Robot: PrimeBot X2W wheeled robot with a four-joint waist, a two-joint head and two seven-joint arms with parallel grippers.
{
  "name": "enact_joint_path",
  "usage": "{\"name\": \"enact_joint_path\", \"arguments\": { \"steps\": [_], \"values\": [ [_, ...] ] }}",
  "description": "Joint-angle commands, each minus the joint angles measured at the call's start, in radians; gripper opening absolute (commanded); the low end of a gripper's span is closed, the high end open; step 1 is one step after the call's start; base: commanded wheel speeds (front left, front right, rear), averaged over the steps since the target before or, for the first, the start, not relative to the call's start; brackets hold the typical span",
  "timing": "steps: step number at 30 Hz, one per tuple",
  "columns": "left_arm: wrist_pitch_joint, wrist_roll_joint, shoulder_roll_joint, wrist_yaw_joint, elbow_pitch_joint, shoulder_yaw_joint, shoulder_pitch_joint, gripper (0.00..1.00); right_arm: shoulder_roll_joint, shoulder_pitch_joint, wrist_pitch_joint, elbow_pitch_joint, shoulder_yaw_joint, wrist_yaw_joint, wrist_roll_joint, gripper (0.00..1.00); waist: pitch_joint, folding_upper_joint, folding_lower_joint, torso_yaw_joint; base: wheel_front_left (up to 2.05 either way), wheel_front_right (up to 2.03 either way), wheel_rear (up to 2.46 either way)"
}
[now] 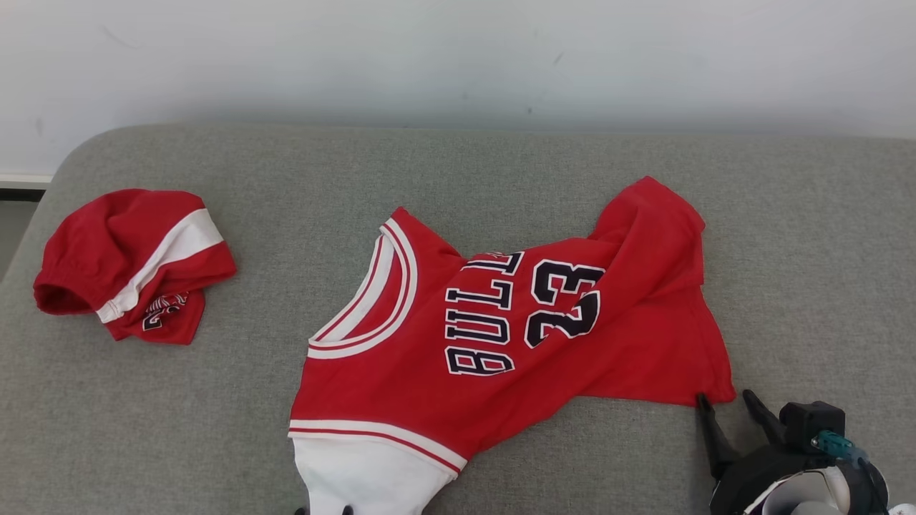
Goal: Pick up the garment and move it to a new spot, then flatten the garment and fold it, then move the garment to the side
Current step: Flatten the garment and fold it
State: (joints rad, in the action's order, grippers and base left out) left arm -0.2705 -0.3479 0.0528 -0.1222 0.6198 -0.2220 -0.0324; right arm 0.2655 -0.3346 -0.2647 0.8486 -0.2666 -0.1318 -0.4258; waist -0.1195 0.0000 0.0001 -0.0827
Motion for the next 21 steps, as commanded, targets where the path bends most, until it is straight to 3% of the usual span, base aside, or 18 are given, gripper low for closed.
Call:
{"name": "enact_joint_path", "arguments": {
  "steps": [1, 2, 3, 11, 16, 21],
  "values": [
    [0.012, -0.01, -0.005, -0.005, 0.026, -0.021, -0.012, 0.76, -0.01, -0.002, 0.001, 0.012, -0.011, 0.002, -0.011, 0.39, 0.001, 0.0, -0.0001, 0.0, 0.0, 0.0, 0.0],
    [0.012, -0.023, -0.007, -0.007, 0.028, -0.033, -0.018, 0.36, -0.014, -0.005, 0.001, 0.016, -0.02, 0.002, -0.02, 0.06, 0.001, 0.0, -0.0001, 0.001, 0.0, 0.0, 0.0],
    [0.012, -0.042, -0.009, -0.009, 0.026, -0.044, -0.022, 0.0, -0.018, -0.008, 0.001, 0.017, -0.028, 0.002, -0.03, 0.0, 0.002, 0.0, -0.0001, 0.002, 0.0, 0.0, 0.0],
    [0.005, -0.174, -0.001, -0.007, -0.148, -0.049, -0.029, 0.0, 0.01, 0.017, 0.0, -0.143, -0.039, 0.002, -0.082, 0.0, 0.008, 0.0, -0.0001, 0.02, 0.0, 0.0, 0.0],
    [0.005, -0.189, -0.002, -0.007, -0.269, -0.021, -0.063, 0.0, 0.028, 0.025, 0.0, -0.252, -0.025, 0.002, -0.111, 0.0, 0.007, 0.0, -0.0001, 0.04, 0.0, 0.0, 0.0],
    [0.005, -0.211, 0.044, -0.007, -0.378, -0.016, -0.181, 0.0, 0.06, -0.035, 0.0, -0.351, -0.037, 0.002, -0.146, 0.0, -0.005, 0.0, -0.0001, 0.068, 0.0, 0.0, 0.0]
  ]
}}
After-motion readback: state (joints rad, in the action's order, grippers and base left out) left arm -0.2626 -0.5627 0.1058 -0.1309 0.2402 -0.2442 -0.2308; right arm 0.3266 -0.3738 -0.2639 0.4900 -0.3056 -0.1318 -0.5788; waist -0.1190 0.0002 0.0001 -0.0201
